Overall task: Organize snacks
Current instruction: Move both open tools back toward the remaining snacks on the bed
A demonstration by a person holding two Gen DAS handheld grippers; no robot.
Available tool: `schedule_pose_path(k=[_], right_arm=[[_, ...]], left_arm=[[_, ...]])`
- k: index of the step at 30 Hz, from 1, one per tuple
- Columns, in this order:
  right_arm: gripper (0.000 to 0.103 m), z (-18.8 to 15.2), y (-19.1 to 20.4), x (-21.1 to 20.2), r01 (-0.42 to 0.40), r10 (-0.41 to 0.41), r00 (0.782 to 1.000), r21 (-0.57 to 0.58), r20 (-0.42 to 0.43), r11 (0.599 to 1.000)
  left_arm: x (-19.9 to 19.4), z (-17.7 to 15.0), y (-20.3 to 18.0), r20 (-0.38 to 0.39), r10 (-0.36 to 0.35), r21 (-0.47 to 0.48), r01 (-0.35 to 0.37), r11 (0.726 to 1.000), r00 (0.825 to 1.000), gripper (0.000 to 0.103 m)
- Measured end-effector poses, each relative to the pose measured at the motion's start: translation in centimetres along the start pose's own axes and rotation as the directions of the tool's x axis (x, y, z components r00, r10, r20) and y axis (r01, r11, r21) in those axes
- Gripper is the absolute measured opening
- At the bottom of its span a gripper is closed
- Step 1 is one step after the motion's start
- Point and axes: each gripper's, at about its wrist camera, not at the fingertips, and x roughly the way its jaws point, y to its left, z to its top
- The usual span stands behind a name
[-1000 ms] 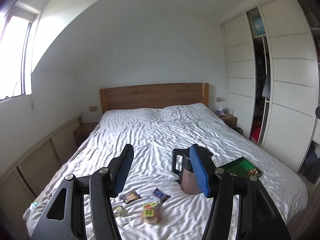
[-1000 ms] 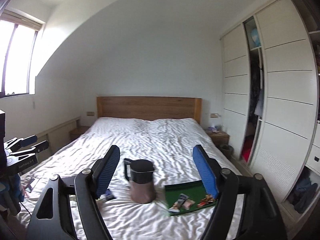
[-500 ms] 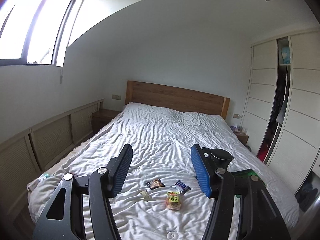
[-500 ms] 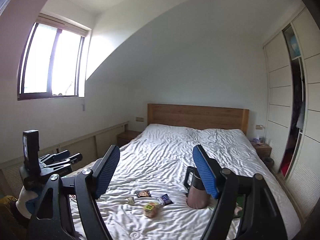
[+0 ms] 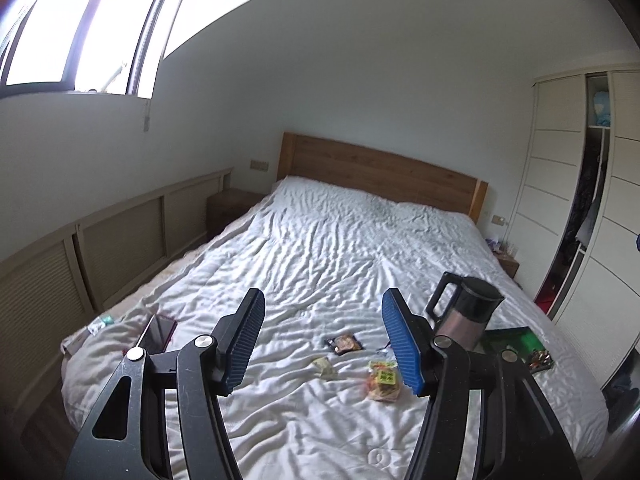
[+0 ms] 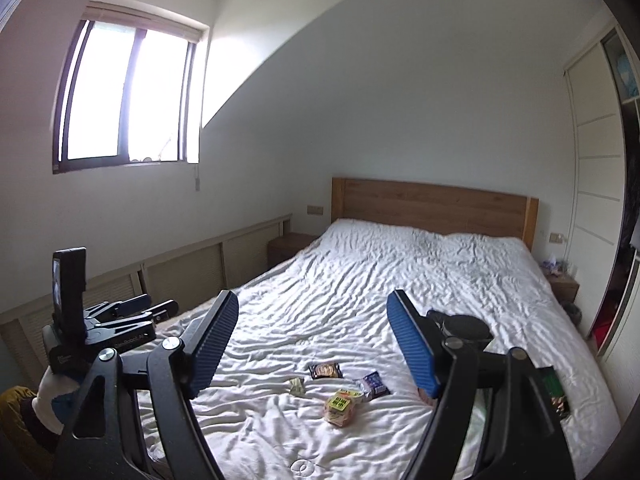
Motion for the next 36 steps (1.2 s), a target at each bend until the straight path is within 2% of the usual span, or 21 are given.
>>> schedule_pose_path(k=[4, 9, 11, 13, 18, 22, 23, 24, 31, 36], right_arm=[[0.078, -3.4, -2.0, 4.6, 0.031, -0.027, 0.997, 0.049, -0.072, 0.998], [0.078, -8.4, -3.7, 10.6, 0.086, -0.069, 0.982, 0.092, -0.174, 0.992], [0.079, -10.6, -4.1, 13.6, 0.100, -0.076, 0.970, 0.096, -0.230, 0.990], [0.079, -12.8, -4.3, 16.2, 0.103, -0.070, 0.957, 0.105, -0.283, 0.989], [0.079, -18.6, -4.4, 22.7, 0.112, -0.049, 0.907, 0.128, -0.419, 0.985], [0.080, -22.2, -4.9, 26.9, 0.132, -0.037, 0.868, 0.159, -0.495, 0.978], [0.095, -22.9, -5.2, 28.0, 0.141, -0.038, 0.859, 0.164, -0.511, 0.976], [0.103, -23.4, -5.4, 28.8, 0.150, -0.038, 0.851, 0.173, -0.524, 0.974], [0.103, -26.2, -6.8, 33.9, 0.176, -0.023, 0.826, 0.219, -0.563, 0.960], [0.103, -27.8, -7.0, 36.4, 0.181, -0.019, 0.809, 0.219, -0.587, 0.959]], left_arm=[[4.2, -2.2, 1.4, -0.085, 0.022, -0.015, -0.023, 1.000, 0.996, 0.055], [10.0, -5.7, 2.1, -0.209, 0.025, -0.022, -0.030, 0.999, 0.978, 0.056], [12.2, -7.3, 2.1, -0.255, 0.029, -0.024, -0.036, 0.999, 0.966, 0.064], [14.0, -8.7, 2.1, -0.291, 0.027, -0.022, -0.035, 0.999, 0.956, 0.066], [19.6, -11.8, 1.4, -0.392, 0.027, -0.017, -0.036, 0.999, 0.919, 0.066], [23.8, -13.5, 0.9, -0.459, 0.022, -0.020, -0.036, 0.999, 0.888, 0.066], [24.8, -13.8, 0.7, -0.473, 0.020, -0.020, -0.034, 0.999, 0.881, 0.066], [25.8, -14.0, 0.5, -0.485, 0.018, -0.021, -0.032, 0.999, 0.874, 0.067], [32.5, -16.3, -0.6, -0.573, 0.000, -0.044, -0.030, 0.999, 0.819, 0.068], [35.6, -18.0, -0.9, -0.608, 0.008, -0.035, -0.037, 0.999, 0.794, 0.068]])
